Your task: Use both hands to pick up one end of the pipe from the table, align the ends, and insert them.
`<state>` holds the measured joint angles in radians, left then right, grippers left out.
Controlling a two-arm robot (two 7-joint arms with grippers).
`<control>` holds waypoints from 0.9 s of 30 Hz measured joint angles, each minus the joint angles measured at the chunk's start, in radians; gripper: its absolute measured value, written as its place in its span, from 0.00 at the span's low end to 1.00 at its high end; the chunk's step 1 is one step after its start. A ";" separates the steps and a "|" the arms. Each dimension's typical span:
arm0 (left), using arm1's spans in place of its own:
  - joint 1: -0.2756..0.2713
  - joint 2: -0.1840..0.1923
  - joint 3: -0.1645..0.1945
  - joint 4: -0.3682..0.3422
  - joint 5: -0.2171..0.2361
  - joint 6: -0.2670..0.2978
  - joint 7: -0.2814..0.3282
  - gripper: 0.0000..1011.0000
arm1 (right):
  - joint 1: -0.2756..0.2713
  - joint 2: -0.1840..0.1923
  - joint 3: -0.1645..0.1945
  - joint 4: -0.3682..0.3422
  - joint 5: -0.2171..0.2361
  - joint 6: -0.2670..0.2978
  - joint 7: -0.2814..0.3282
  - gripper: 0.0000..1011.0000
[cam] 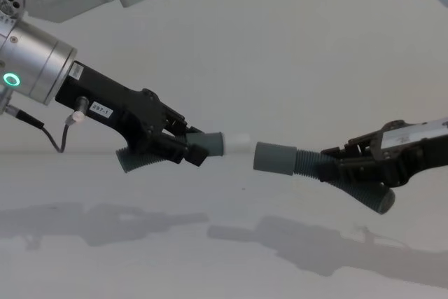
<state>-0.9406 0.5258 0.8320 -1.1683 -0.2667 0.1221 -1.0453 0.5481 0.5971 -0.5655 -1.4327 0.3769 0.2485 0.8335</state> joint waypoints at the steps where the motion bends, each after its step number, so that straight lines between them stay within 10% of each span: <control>1: -0.001 0.000 0.001 0.000 -0.001 -0.001 0.000 0.36 | 0.000 0.000 -0.001 0.001 0.000 0.000 -0.001 0.28; 27: -0.014 0.003 0.025 -0.002 -0.016 -0.005 -0.008 0.36 | 0.023 -0.007 -0.015 0.033 0.012 0.003 -0.035 0.28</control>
<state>-0.9550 0.5290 0.8571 -1.1708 -0.2827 0.1171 -1.0535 0.5714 0.5906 -0.5801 -1.3992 0.3890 0.2519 0.7988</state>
